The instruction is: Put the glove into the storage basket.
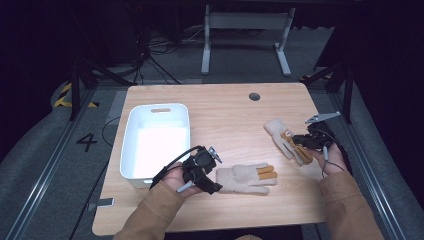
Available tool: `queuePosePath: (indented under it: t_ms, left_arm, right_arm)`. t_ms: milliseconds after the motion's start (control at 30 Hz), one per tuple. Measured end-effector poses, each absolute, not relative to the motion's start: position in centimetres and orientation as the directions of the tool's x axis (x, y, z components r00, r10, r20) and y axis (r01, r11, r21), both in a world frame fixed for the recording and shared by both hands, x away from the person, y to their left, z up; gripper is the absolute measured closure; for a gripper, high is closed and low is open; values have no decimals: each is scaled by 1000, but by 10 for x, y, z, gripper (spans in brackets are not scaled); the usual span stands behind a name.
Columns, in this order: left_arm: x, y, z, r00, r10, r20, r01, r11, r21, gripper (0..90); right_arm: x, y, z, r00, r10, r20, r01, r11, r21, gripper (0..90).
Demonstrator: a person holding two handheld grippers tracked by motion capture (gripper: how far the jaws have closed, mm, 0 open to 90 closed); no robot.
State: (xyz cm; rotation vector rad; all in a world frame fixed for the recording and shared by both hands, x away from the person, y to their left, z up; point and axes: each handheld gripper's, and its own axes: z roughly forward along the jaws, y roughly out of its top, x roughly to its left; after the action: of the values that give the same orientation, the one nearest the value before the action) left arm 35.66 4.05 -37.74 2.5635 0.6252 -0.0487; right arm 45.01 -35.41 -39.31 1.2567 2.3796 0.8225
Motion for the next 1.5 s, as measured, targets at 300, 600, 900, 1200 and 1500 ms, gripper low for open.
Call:
queuePosePath:
  t_ms: [300, 600, 900, 1200, 1500]
  left_arm:
    - [351, 48, -379, 883, 446, -143, 459, -762, 456, 330]
    - [349, 54, -380, 876, 460, -143, 471, -756, 454, 330]
    - [349, 54, -380, 875, 463, -141, 473, -755, 454, 330]
    - [350, 54, -380, 874, 464, -142, 474, -754, 455, 330]
    - [351, 57, -379, 870, 469, -151, 481, -746, 460, 333]
  right_arm:
    - [466, -352, -401, -541, 839, -61, 653, 464, 598, 657]
    - [478, -350, -416, -502, 862, -67, 686, 444, 576, 501]
    - [485, -350, -428, -491, 870, -43, 713, 430, 554, 447]
    - [485, -349, -435, -490, 871, -34, 729, 430, 533, 582]
    - [482, -345, -431, -504, 862, -52, 727, 456, 513, 729]
